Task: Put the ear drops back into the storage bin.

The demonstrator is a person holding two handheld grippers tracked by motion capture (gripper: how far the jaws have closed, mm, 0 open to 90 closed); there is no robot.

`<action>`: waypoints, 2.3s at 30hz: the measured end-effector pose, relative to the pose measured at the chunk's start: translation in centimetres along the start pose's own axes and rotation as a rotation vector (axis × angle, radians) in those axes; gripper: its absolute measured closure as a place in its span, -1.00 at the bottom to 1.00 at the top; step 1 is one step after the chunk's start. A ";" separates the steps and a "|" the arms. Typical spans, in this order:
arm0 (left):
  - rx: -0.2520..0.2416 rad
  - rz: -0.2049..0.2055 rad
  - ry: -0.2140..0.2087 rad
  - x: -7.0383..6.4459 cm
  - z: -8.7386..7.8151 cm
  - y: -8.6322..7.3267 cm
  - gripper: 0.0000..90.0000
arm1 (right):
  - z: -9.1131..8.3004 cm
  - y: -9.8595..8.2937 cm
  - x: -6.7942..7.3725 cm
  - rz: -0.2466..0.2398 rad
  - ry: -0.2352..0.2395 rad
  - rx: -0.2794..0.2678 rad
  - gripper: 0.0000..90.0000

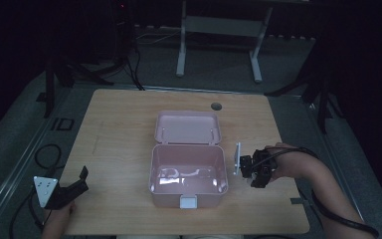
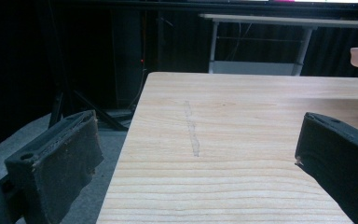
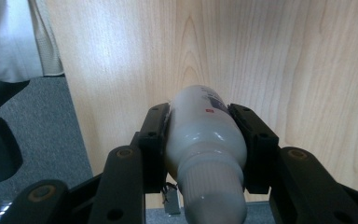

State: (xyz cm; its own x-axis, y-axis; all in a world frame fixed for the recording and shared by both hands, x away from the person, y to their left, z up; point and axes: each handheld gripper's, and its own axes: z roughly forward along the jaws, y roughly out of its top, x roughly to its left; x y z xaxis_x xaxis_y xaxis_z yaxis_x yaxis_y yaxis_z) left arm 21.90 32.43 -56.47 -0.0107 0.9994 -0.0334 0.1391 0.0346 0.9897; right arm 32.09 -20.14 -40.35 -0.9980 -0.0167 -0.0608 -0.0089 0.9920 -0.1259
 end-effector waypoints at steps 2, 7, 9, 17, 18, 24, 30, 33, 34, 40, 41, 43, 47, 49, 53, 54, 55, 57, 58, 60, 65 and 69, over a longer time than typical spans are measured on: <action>-0.002 -0.002 0.000 0.0 0.0 0.0 -0.99 | -0.5 0.3 0.0 -0.007 -0.007 0.000 0.32; -0.002 -0.001 -0.001 0.0 0.0 0.0 -0.99 | -2.1 1.0 0.3 -0.023 -0.020 -0.014 0.32; -0.002 -0.001 -0.001 0.0 0.0 0.0 -0.99 | -2.7 1.3 0.3 -0.029 -0.026 -0.019 0.32; -0.001 -0.001 -0.001 0.0 0.0 0.0 -0.99 | -4.4 2.7 0.1 -0.040 -0.038 -0.013 0.32; -0.001 -0.001 -0.001 0.0 0.0 0.0 -0.99 | -4.7 2.9 0.1 -0.041 -0.038 -0.015 0.32; -0.002 -0.001 -0.001 0.0 0.0 0.0 -0.99 | -5.7 4.1 0.1 -0.061 -0.052 -0.027 0.32; -0.002 -0.002 -0.002 0.0 0.0 0.0 -0.99 | -6.5 5.6 0.1 -0.086 -0.063 -0.034 0.32; -0.002 -0.001 -0.002 0.0 0.0 0.0 -0.99 | -6.6 6.4 0.0 -0.094 -0.060 -0.039 0.32; -0.002 -0.001 -0.003 0.0 0.0 0.0 -0.99 | -6.6 6.7 0.0 -0.093 -0.062 -0.039 0.33; -0.002 -0.002 -0.004 0.0 0.0 0.0 -0.99 | -6.6 8.1 -0.1 -0.118 -0.058 -0.035 0.33; -0.001 -0.002 -0.004 0.0 0.0 0.0 -0.99 | -6.7 8.4 -0.1 -0.123 -0.058 -0.034 0.33; -0.002 -0.003 -0.005 0.0 0.0 0.0 -0.99 | -6.7 8.9 -0.1 -0.133 -0.053 -0.044 0.32; -0.001 -0.002 -0.006 0.1 0.0 0.0 -0.99 | -6.5 9.7 -0.1 -0.144 -0.045 -0.055 0.32; -0.001 -0.002 -0.007 0.1 0.0 0.0 -0.99 | -6.2 10.1 -0.2 -0.144 -0.036 -0.055 0.32; -0.003 -0.003 -0.008 0.1 0.0 0.0 -0.99 | -4.8 10.7 -0.4 -0.145 -0.017 -0.042 0.32; -0.003 -0.003 -0.008 0.1 0.0 0.0 -0.99 | -4.4 10.8 -0.5 -0.142 -0.009 -0.039 0.32; -0.001 -0.002 -0.008 0.1 0.0 0.0 -0.99 | -3.9 10.9 -0.7 -0.144 -0.006 -0.036 0.32; -0.001 -0.002 -0.008 0.1 0.0 0.0 -0.99 | -3.0 11.1 -0.8 -0.137 0.000 -0.024 0.32; -0.001 -0.002 -0.007 0.1 0.0 0.0 -0.99 | -2.5 11.1 -0.9 -0.136 0.002 -0.026 0.32; -0.001 -0.002 -0.007 0.1 0.0 0.0 -0.99 | -1.8 11.2 -1.0 -0.127 0.018 -0.028 0.32; 0.000 -0.001 -0.006 0.1 0.0 0.0 -0.99 | 0.1 11.5 -1.3 -0.117 0.031 -0.029 0.32; 0.001 -0.001 -0.005 0.1 0.0 0.0 -0.99 | 1.3 11.9 -1.5 -0.119 0.031 -0.038 0.32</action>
State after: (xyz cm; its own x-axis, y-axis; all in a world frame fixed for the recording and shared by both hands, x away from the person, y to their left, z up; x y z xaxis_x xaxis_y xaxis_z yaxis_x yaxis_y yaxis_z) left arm 21.88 32.49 -56.46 -0.0063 0.9994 -0.0352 0.1403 0.0357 0.9895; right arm 33.58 -8.50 -43.05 -0.9912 -0.1309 -0.0174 -0.1287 0.9873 -0.0932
